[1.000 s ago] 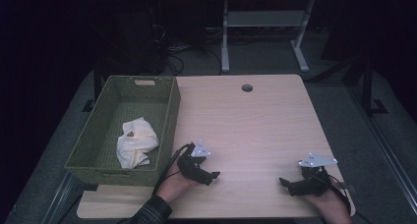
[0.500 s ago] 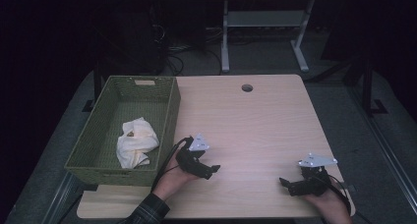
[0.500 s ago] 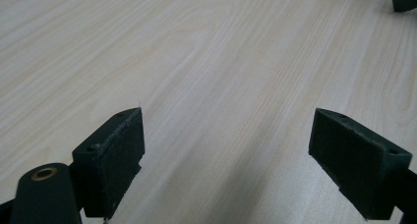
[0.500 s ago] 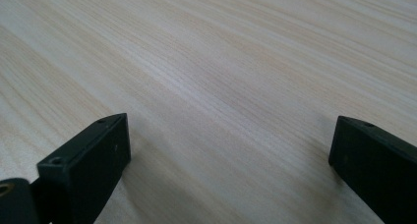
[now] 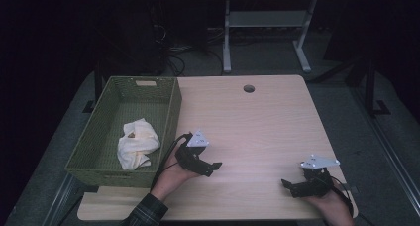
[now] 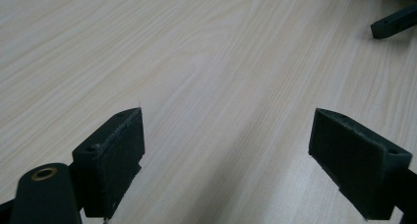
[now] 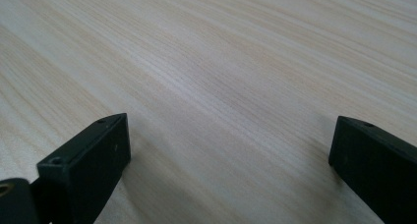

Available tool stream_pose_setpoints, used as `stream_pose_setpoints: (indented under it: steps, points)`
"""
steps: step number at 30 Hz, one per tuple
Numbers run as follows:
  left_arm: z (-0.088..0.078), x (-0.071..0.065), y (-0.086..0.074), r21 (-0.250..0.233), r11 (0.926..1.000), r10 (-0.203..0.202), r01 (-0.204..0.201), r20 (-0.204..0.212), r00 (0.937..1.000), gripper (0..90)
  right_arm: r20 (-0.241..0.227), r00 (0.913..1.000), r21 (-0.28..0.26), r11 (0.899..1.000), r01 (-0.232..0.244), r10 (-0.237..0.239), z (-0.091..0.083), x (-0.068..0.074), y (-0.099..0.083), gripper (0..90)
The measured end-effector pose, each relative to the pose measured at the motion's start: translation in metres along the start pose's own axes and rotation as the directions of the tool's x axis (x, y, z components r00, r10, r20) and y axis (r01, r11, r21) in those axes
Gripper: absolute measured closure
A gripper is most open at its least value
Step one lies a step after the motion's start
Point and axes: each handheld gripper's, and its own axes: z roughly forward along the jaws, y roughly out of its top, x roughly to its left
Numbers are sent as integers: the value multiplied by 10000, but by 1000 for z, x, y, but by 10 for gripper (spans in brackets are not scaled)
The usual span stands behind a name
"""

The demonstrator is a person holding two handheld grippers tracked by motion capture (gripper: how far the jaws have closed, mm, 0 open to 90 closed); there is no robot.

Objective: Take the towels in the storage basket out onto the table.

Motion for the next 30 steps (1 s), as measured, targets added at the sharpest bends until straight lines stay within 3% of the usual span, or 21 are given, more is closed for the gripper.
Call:
stream_pose_setpoints:
  steps: [30]
  points:
    - [-24,8,31,24,10000,-70,69,327,9994,129,0,10000,-1,10000,-2,2,0,0,0,17]
